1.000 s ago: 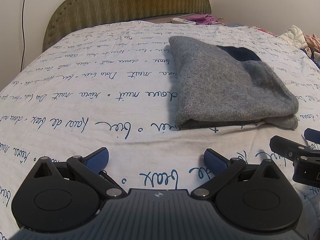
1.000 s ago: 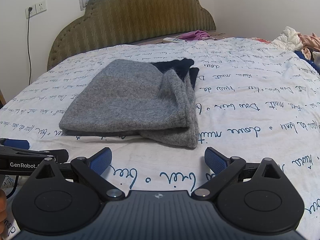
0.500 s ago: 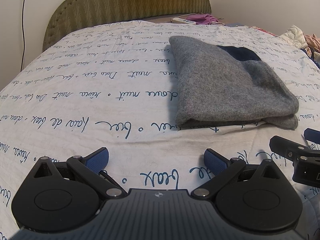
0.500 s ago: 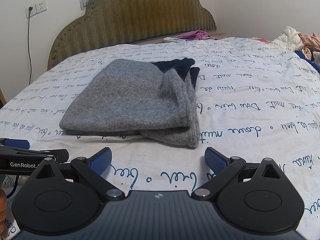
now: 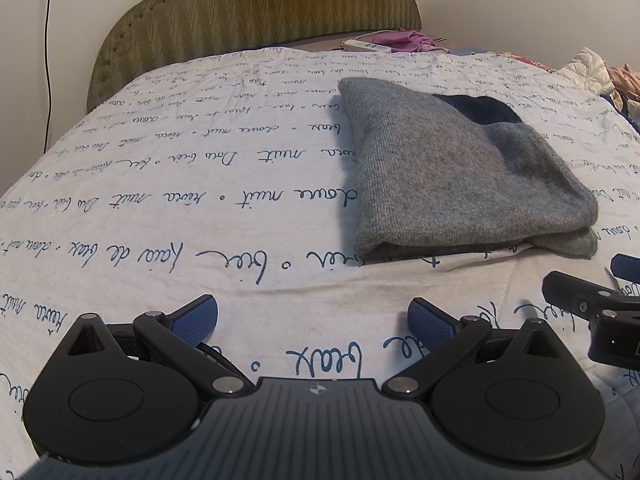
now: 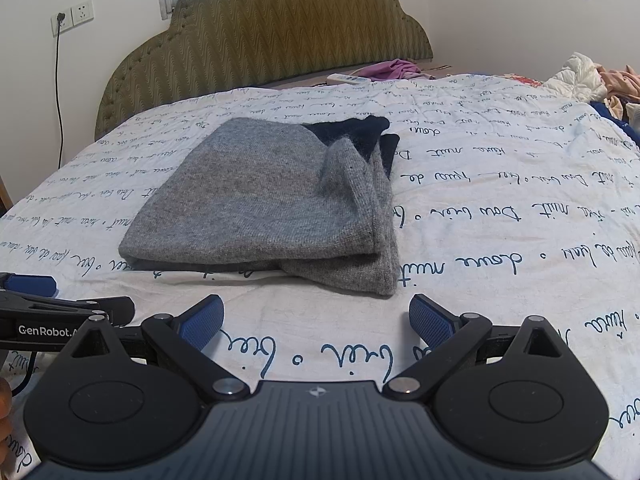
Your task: Fold small clothes
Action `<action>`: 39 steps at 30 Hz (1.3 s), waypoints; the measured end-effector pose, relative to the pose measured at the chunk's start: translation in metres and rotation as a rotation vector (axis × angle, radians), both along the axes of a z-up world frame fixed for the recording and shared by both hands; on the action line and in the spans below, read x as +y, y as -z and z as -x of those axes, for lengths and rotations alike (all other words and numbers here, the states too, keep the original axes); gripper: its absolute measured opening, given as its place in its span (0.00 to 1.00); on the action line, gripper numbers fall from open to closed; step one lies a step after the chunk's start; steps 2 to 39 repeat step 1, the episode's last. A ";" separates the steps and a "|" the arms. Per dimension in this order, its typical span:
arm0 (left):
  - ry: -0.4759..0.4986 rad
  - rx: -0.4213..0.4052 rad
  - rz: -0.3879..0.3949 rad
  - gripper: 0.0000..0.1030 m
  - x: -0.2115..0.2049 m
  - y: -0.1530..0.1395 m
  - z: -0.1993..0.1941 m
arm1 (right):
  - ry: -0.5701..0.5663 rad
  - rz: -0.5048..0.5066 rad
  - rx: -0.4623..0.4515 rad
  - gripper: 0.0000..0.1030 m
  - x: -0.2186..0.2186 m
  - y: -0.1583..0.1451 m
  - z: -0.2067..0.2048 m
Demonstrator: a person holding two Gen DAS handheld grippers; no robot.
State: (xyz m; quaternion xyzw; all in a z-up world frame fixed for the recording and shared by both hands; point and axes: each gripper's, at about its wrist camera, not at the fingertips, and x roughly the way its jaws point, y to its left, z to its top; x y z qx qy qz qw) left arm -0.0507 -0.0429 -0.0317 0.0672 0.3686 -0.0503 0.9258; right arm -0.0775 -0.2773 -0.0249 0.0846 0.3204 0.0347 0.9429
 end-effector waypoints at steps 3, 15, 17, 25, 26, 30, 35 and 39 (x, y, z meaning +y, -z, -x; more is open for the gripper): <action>-0.004 -0.001 -0.001 0.99 0.001 -0.001 -0.001 | -0.002 0.001 0.000 0.97 0.000 0.000 0.001; -0.004 -0.001 -0.001 0.99 0.001 -0.001 -0.001 | -0.002 0.001 0.000 0.97 0.000 0.000 0.001; -0.004 -0.001 -0.001 0.99 0.001 -0.001 -0.001 | -0.002 0.001 0.000 0.97 0.000 0.000 0.001; -0.004 -0.001 -0.001 0.99 0.001 -0.001 -0.001 | -0.002 0.001 0.000 0.97 0.000 0.000 0.001; -0.004 -0.001 -0.001 0.99 0.001 -0.001 -0.001 | -0.002 0.001 0.000 0.97 0.000 0.000 0.001; -0.004 -0.001 -0.001 0.99 0.001 -0.001 -0.001 | -0.002 0.001 0.000 0.97 0.000 0.000 0.001; -0.004 -0.001 -0.001 0.99 0.001 -0.001 -0.001 | -0.002 0.001 0.000 0.97 0.000 0.000 0.001; -0.004 -0.001 -0.001 0.99 0.001 -0.001 -0.001 | -0.002 0.001 0.000 0.97 0.000 0.000 0.001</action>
